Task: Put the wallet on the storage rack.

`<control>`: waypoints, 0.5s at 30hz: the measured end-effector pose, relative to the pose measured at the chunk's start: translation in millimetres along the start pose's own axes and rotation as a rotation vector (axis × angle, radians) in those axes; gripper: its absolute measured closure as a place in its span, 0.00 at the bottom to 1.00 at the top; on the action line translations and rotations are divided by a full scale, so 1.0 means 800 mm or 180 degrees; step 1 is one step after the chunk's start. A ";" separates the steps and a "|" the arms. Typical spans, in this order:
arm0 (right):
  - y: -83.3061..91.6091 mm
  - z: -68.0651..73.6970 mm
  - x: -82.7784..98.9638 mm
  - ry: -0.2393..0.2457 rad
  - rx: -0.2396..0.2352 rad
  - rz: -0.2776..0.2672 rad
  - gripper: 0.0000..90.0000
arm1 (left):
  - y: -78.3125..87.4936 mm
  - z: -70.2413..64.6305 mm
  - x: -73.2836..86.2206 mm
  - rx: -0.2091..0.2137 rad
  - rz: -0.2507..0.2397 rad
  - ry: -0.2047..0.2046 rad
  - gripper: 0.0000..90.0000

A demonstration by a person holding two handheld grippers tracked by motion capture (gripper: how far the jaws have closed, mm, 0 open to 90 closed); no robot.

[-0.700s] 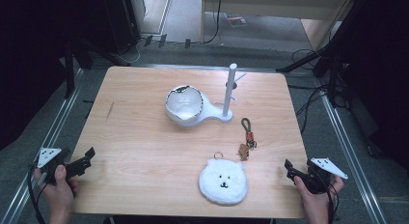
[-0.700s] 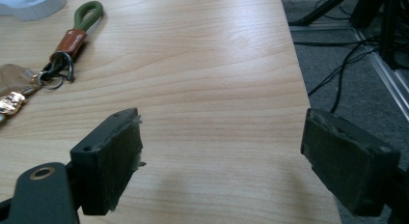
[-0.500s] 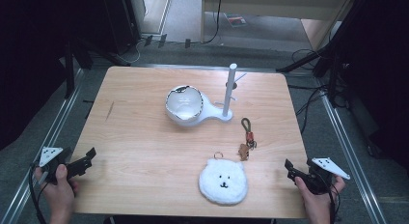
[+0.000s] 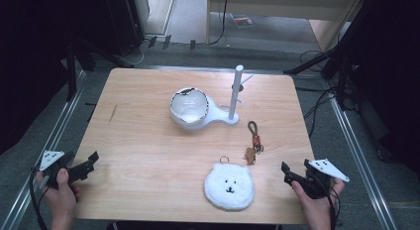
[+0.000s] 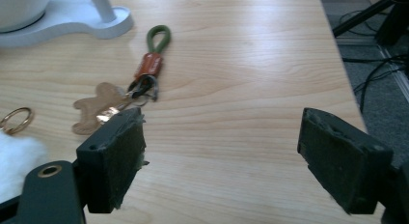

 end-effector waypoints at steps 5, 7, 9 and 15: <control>-0.003 0.027 0.003 0.0103 -0.0108 0.0050 0.19 | -0.001 0.000 0.000 0.0004 0.0002 0.0008 0.16; -0.003 0.032 0.004 0.0122 -0.0138 0.0058 0.19 | -0.001 0.000 0.000 0.0009 -0.0003 0.0008 0.16; -0.004 0.043 0.006 0.0150 -0.0180 0.0088 0.19 | 0.000 0.000 0.000 0.0004 0.0003 0.0003 0.16; -0.006 0.068 0.010 0.0242 -0.0297 0.0141 0.19 | 0.000 0.000 0.000 -0.0002 -0.0018 0.0011 0.16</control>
Point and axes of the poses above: each handheld gripper's, and its own axes: y roughly backward along the jaws, x roughly out of its underside, z roughly to its left, the point moved 8 cm from there along -y, roughly forward along the jaws, and after that the axes turned 3 degrees about -y, right-handed, at the moved point
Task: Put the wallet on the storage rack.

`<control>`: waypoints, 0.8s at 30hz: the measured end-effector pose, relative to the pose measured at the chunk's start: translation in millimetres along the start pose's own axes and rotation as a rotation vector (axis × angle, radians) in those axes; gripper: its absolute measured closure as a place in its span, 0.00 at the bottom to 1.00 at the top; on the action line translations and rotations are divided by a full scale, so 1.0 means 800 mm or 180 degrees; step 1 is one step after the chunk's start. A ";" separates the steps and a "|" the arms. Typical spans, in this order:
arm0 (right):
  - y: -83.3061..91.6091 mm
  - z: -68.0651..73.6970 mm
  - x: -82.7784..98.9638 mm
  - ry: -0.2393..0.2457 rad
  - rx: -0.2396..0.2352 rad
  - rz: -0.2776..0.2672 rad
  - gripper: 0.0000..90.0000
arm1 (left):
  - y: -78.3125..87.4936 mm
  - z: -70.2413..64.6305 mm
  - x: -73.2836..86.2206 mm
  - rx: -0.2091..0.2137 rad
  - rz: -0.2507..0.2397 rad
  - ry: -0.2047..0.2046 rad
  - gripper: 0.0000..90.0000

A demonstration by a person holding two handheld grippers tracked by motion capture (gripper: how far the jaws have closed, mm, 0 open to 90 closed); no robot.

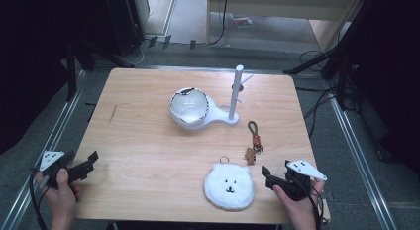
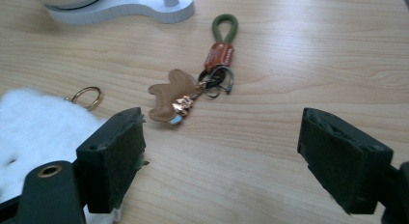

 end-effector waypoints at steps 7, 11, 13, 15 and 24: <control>-0.006 0.022 0.005 0.0053 -0.0105 0.0087 0.19 | 0.000 0.000 0.000 0.0022 0.0015 0.0001 0.16; -0.012 0.034 0.010 0.0091 -0.0188 0.0164 0.19 | 0.000 0.000 0.000 0.0023 0.0016 0.0005 0.16; -0.014 0.038 0.013 0.0100 -0.0205 0.0197 0.19 | 0.000 0.000 0.000 0.0023 0.0017 0.0006 0.16; -0.017 0.043 0.016 0.0100 -0.0229 0.0238 0.18 | 0.000 0.000 0.000 0.0024 0.0017 0.0002 0.16; -0.023 0.055 0.025 0.0116 -0.0337 0.0356 0.15 | 0.000 0.000 0.000 0.0022 0.0017 0.0001 0.16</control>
Point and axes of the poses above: each handheld gripper's, and its own axes: y roughly backward along the jaws, x roughly out of its underside, z roughly to its left, the point moved 8 cm from there along -y, roughly forward along the jaws, and after that the axes turned 3 degrees about -y, right-handed, at the moved point
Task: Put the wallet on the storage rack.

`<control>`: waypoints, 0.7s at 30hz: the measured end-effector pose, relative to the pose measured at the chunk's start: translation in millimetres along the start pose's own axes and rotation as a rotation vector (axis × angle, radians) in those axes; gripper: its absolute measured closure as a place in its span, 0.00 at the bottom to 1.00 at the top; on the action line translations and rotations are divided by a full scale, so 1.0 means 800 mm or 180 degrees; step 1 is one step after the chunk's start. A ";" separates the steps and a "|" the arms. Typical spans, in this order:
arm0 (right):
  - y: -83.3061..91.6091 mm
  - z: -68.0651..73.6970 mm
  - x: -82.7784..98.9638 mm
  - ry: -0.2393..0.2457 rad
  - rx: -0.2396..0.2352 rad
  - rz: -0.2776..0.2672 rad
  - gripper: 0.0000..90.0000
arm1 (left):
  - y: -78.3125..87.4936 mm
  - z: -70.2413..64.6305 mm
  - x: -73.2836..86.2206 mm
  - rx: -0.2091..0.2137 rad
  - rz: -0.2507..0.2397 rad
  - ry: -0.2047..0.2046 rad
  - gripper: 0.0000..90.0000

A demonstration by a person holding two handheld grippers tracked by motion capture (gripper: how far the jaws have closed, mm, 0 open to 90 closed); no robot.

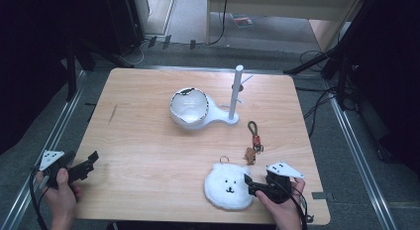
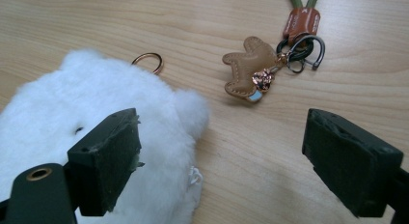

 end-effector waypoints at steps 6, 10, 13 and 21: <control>-0.004 0.009 0.005 0.0053 -0.0082 0.0071 0.11 | 0.000 0.000 0.000 0.0000 -0.0001 -0.0007 0.16; -0.007 0.012 0.009 0.0061 -0.0148 0.0151 0.08 | 0.000 0.000 0.000 0.0001 -0.0001 -0.0007 0.16; -0.008 0.016 0.012 0.0051 -0.0218 0.0207 0.07 | 0.000 0.000 0.000 0.0002 0.0002 -0.0006 0.16; 0.000 0.034 0.024 0.0094 -0.0400 0.0302 0.06 | 0.000 0.000 0.000 0.0000 0.0006 -0.0006 0.16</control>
Point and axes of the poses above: each handheld gripper's, and its own axes: y roughly backward along the jaws, x roughly out of its underside, z roughly to its left, the point moved 8 cm from there along -y, roughly forward along the jaws, and after that the axes turned 3 degrees about -y, right-handed, at the moved point
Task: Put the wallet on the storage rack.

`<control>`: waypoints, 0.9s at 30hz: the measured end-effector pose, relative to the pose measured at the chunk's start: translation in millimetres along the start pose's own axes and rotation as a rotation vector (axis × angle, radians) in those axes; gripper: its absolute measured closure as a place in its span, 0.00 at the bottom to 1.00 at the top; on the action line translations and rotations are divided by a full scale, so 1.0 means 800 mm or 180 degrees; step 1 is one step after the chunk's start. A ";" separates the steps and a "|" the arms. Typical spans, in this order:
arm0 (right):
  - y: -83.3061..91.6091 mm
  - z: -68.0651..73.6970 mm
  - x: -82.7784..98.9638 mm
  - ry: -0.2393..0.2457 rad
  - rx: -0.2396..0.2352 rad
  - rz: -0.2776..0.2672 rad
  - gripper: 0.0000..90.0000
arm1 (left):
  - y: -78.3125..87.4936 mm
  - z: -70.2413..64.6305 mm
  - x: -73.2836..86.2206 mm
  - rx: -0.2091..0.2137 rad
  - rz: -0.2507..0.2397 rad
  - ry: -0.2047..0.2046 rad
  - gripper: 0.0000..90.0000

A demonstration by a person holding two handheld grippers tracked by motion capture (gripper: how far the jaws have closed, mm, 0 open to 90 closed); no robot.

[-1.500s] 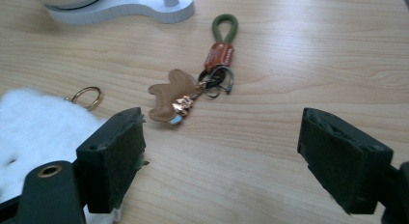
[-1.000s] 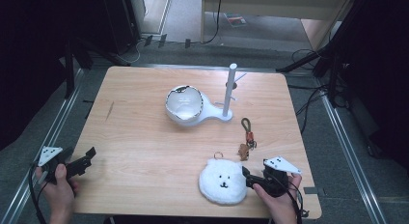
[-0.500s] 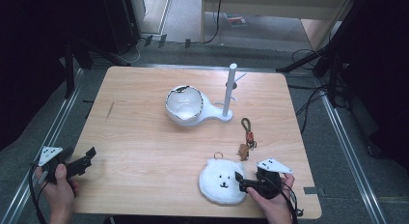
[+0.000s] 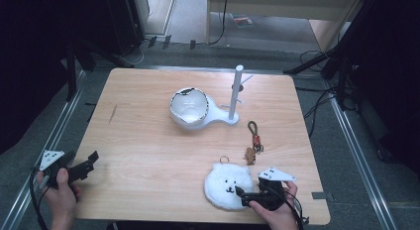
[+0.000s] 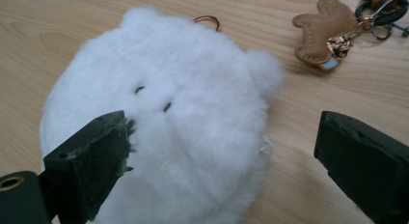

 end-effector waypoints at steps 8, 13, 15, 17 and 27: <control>-0.011 0.002 0.009 0.0089 0.0078 0.0128 0.06 | -0.001 -0.001 0.000 0.0005 0.0018 0.0008 0.16; -0.017 0.003 0.012 0.0136 0.0088 0.0160 0.10 | 0.000 -0.002 0.000 0.0014 0.0016 0.0017 0.16; -0.018 0.004 0.013 0.0175 0.0096 0.0163 0.12 | 0.000 -0.001 0.000 0.0022 0.0007 0.0022 0.16; -0.018 0.005 0.013 0.0222 0.0091 0.0149 0.16 | 0.000 -0.001 0.000 0.0021 0.0008 0.0023 0.16; -0.017 0.008 0.011 0.0291 0.0108 0.0065 0.46 | -0.001 -0.002 0.001 0.0017 0.0031 0.0011 0.16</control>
Point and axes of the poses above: each handheld gripper's, and its own axes: y roughly backward along the jaws, x roughly out of its underside, z roughly to its left, the point moved 8 cm from there along -y, roughly forward along the jaws, and after that the axes turned 3 degrees about -y, right-handed, at the moved point
